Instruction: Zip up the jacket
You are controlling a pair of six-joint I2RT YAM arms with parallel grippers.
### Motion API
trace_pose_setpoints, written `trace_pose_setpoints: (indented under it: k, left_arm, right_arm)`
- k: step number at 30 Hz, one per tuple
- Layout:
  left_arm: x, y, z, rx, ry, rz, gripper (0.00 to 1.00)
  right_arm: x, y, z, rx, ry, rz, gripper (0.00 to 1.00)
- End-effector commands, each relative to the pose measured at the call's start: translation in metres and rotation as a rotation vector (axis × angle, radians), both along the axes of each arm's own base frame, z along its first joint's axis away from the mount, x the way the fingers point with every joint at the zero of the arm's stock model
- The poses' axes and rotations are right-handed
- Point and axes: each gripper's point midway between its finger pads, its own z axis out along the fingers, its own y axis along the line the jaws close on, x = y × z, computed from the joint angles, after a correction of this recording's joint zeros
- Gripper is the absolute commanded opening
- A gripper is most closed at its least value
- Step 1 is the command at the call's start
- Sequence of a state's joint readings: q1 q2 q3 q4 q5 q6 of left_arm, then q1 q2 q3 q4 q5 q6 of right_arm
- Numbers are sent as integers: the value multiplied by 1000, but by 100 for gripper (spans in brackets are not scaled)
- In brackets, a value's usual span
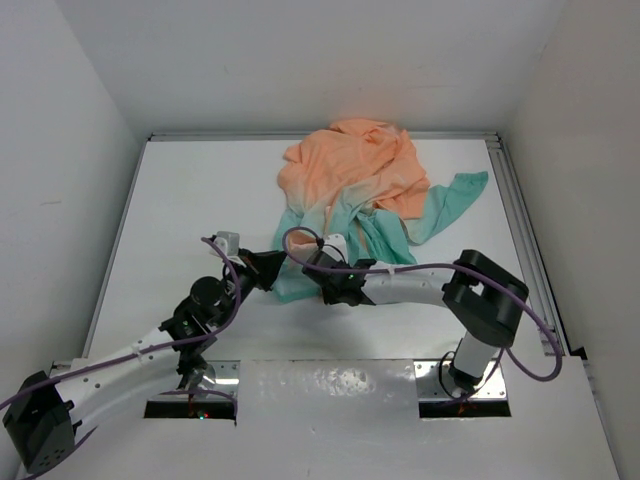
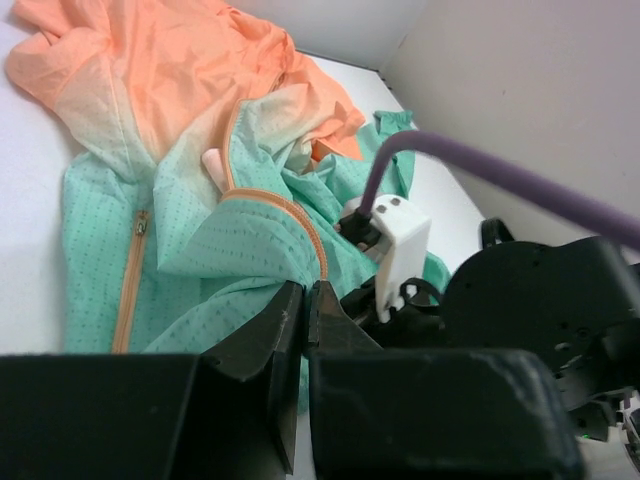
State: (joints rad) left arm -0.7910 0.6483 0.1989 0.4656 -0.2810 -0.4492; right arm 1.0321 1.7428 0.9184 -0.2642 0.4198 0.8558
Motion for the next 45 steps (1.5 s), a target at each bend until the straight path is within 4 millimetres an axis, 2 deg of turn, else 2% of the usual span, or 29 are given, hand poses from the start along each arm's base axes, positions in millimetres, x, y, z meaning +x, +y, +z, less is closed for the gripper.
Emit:
trace_pose_setpoints:
  k: [1,3,6,8,11,13,14,16,21,25,28,33,35,38,39,43,45]
  left_arm:
    - [0,1,11,-21,-36,4,0]
    - [1,1,11,-16,-32,9,0]
    - [-1,-1,12,-24,-40,-8,0]
    - [0,-2,11,-21,-33,-8,0]
    - [-1,-3,12,-22,-36,-17,0]
    - [1,0,10,-17,-33,1,0]
    - [0,0,10,-13,-31,1,0]
    - [0,1,12,-18,-38,3,0]
    - [-1,2,14,-21,-43,6,0]
    - [0,1,12,-18,-36,3,0]
    - [-2,0,15,-29,-47,-9,0]
    - [-3,-2,14,-28,-43,-19,0]
    - [-2,-1,14,-28,-43,-11,0]
    - [-2,-1,14,-26,-42,-16,0]
    - [-3,-1,14,-26,-45,-16,0]
    - [-1,-2,11,-16,-36,-12,0]
    - [-1,-2,12,-21,-42,-14,0]
  right_arm:
    - [-1,1,24,29,-49,12,0]
    - [-8,-1,31,42,-50,27,0]
    - [-19,-6,30,42,-23,46,0]
    - [-22,-6,25,41,-7,50,12]
    - [-16,2,28,47,-24,56,23]
    - [-9,10,29,42,-34,60,26]
    - [-8,13,21,20,-23,68,26]
    - [-4,20,20,22,-24,70,28]
    - [0,20,0,-9,-23,42,32]
    - [2,11,-8,-47,-31,14,32]
    - [0,1,-10,-70,-37,-8,28]
    - [-2,-12,-10,-79,-53,-30,6]
    - [-3,-14,-4,-55,-65,-36,1]
    - [-6,-16,9,-34,-84,-19,0]
    - [-11,-13,18,-25,-95,9,0]
    - [-34,-15,31,-61,-48,105,0]
    - [-50,-15,32,-60,7,163,0]
